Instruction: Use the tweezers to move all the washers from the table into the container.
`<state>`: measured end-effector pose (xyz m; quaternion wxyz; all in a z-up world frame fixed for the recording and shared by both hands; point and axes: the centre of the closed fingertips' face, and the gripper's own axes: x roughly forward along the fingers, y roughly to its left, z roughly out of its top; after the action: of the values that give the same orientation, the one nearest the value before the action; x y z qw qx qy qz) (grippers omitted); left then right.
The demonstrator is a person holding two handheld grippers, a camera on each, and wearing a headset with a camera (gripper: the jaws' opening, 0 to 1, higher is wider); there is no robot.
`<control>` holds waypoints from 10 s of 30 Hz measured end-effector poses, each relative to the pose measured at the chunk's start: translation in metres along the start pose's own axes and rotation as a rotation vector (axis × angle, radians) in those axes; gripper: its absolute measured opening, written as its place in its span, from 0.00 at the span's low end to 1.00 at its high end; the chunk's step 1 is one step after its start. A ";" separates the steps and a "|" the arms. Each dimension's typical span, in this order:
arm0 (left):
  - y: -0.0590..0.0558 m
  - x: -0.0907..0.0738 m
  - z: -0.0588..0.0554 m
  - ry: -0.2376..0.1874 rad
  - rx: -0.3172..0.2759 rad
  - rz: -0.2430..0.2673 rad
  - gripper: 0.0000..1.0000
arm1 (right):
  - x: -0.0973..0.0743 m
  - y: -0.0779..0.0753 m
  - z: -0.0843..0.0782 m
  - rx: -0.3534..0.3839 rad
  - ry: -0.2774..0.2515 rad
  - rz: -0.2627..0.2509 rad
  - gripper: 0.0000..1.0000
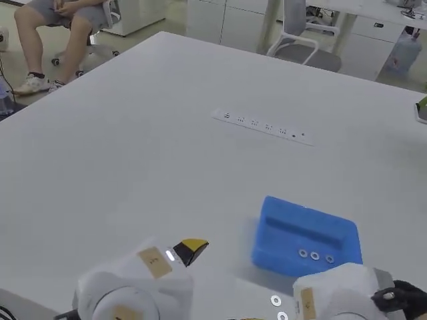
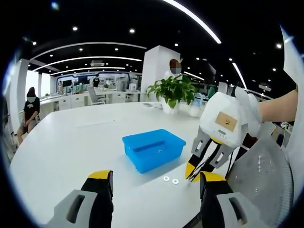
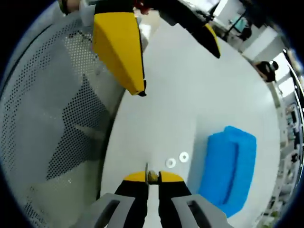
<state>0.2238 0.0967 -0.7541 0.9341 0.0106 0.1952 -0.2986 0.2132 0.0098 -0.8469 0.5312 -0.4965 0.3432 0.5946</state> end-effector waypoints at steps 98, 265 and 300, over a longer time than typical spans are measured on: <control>-0.043 0.062 0.011 0.213 0.049 -0.216 0.02 | -0.007 -0.037 0.031 0.434 -0.597 -0.273 0.07; 0.008 0.002 0.010 -0.024 0.008 0.023 0.85 | -0.037 -0.081 0.024 0.945 -0.810 -0.181 0.04; 0.006 0.003 0.001 0.024 0.039 0.011 0.83 | -0.023 -0.053 0.042 0.526 -0.620 -0.267 0.03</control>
<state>0.2300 0.0995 -0.7554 0.9330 0.0335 0.2004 -0.2970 0.2539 0.0529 -0.8067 0.7901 -0.1821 0.2399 0.5340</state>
